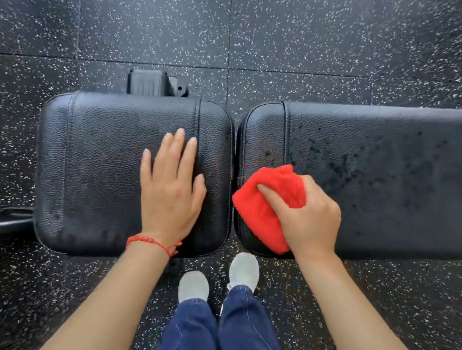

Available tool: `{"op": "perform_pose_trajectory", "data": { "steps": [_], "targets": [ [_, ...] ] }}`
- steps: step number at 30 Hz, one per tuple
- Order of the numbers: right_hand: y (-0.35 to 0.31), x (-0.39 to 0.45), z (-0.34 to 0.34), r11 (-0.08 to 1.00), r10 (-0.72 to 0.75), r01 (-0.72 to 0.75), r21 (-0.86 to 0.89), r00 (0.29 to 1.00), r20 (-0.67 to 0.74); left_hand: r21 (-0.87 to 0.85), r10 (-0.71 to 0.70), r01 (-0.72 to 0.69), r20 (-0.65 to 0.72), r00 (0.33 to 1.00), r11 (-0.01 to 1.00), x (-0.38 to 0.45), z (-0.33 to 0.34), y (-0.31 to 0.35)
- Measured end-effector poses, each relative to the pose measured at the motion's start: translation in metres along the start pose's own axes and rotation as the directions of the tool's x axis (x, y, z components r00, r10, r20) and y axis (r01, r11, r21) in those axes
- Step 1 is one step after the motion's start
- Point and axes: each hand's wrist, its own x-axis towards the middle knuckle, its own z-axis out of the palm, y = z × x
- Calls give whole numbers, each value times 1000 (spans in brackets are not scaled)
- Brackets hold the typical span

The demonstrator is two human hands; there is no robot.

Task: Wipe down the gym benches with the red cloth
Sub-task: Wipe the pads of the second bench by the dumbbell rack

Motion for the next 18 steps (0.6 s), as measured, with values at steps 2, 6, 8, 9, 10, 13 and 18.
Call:
{"op": "perform_pose_trajectory", "data": {
  "steps": [2,6,8,9,10,13,18],
  "targets": [
    [5,3,7,999,-43,43,-27,999,-10,22,-3,2,37,999,1000,5,12,13],
    [1,27,18,992,-115,109,-64,989,-96,69,-8,5,48,999,998,6,21,15],
    [-7,42,21,992,-110,102,-72,985,-134,66,-1,-2,45,999,998,6,20,13],
    [-13,51,23,993,-99,89,-74,983,-155,66,0,-3,46,999,998,6,19,13],
    [-18,62,23,994,-86,73,-82,982,-171,68,-2,-1,45,999,998,7,20,14],
    [-29,88,24,995,-37,23,-100,989,-143,71,-7,5,38,999,997,6,20,15],
    [-28,74,20,990,-36,14,-140,987,-156,72,5,-8,32,999,997,5,20,13]
  ]
}}
